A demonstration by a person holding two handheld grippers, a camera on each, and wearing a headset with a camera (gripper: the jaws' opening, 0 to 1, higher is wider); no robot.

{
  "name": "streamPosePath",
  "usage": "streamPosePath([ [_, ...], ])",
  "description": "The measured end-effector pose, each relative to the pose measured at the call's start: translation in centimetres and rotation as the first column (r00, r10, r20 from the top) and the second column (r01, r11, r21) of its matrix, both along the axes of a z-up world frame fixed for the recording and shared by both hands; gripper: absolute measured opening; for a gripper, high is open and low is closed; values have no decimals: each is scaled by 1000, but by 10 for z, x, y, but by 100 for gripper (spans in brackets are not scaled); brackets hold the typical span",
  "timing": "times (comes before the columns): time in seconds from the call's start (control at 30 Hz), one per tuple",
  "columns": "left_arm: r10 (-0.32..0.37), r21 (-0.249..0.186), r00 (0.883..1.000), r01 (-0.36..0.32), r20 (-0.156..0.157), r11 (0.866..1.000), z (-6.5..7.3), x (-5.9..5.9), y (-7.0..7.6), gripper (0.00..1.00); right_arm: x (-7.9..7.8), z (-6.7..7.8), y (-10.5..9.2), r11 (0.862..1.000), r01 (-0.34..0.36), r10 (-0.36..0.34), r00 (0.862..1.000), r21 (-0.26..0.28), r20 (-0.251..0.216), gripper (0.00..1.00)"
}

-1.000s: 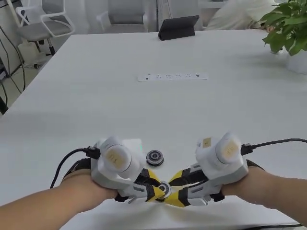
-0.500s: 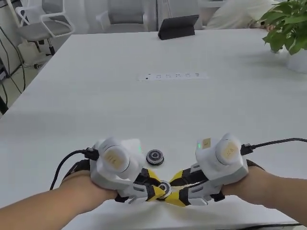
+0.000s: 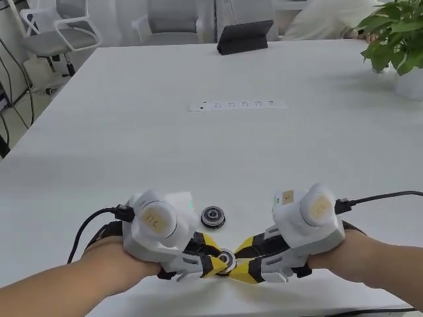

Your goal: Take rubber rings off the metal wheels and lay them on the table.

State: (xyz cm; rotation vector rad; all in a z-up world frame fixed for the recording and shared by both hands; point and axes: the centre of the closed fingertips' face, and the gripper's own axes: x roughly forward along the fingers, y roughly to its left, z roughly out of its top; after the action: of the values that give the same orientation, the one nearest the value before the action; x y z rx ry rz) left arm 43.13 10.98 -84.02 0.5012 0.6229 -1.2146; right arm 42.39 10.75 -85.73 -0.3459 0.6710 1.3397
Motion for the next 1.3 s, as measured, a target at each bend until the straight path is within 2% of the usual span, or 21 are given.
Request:
streamPosePath([
  [0.27, 2, -4, 1000, -2, -3, 1000, 0, 1, 0, 7, 0, 1, 0, 1000, -4, 4, 1000, -1, 4, 16],
  [0.8, 1, -8, 1000, -1, -5, 1000, 0, 1, 0, 7, 1, 1, -3, 999, 18, -17, 999, 39, -48, 14],
  [0.87, 0, -9, 1000, 0, -5, 1000, 1, 1, 0, 7, 1, 1, -3, 999, 16, -14, 999, 38, -47, 12],
  [0.9, 1, -9, 1000, -1, -5, 1000, 1, 1, 0, 7, 4, -2, -8, 1000, 14, -14, 1000, 16, -27, 7],
  [0.93, 1, -10, 1000, -2, -6, 1000, 1, 1, 0, 7, 3, -1, -7, 999, 18, -16, 999, 31, -51, 3],
  [0.97, 1, -11, 1000, -1, -6, 1000, 1, 1, 0, 7, 4, 0, -8, 999, 31, -29, 998, 35, -55, 1],
  [1.1, 3, -13, 1000, -3, -7, 1000, 1, 2, 0, 7, 2, -1, -7, 999, 24, -23, 999, 24, -47, 2],
  [1.2, 6, -15, 1000, -6, -9, 1000, 1, 2, -1, 7, 3, -1, -7, 996, 79, -75, 991, 36, -108, 1],
  [1.3, 10, -14, 1000, -10, -6, 1000, 1, 2, -1, 7, 3, -1, -8, 996, 82, -78, 991, 34, -109, 1],
])
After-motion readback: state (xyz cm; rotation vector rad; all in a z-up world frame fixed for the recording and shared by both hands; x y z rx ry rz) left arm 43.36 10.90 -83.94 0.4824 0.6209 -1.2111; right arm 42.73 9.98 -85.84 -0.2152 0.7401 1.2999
